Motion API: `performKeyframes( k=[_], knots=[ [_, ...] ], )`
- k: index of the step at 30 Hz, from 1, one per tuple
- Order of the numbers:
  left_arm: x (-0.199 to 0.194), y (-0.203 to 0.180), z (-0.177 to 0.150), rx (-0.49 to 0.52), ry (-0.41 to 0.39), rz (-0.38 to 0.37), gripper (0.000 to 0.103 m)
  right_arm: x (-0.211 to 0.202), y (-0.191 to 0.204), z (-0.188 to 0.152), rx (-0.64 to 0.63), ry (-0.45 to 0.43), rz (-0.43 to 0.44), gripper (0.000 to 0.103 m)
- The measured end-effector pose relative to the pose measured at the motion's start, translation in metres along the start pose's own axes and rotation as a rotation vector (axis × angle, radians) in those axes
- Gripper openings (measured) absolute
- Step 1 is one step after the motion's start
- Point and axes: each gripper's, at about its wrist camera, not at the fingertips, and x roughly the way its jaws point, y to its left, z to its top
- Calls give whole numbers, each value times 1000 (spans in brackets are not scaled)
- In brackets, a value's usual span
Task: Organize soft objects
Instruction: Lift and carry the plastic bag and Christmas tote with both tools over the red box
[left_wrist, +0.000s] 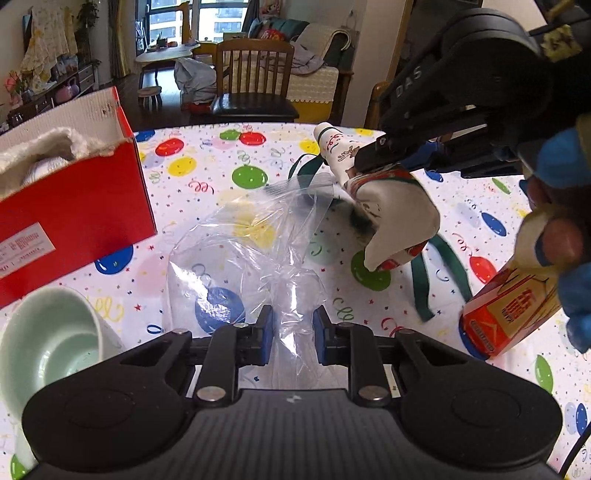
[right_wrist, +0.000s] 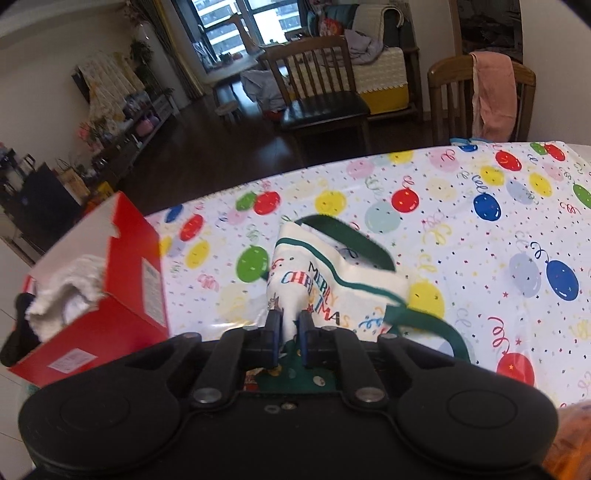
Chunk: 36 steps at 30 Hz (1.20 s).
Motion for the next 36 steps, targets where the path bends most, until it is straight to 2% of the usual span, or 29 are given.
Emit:
performKeyframes(
  k=[20, 28, 36],
  knots=[
    [-88, 24, 37, 13, -97, -54, 21, -92, 26, 13, -29, -140, 155, 6],
    [-125, 52, 57, 23, -145, -53, 21, -123, 46, 21, -50, -194, 217, 6],
    [-157, 86, 68, 27, -182, -27, 21, -135, 79, 32, -71, -235, 266, 6]
  ],
)
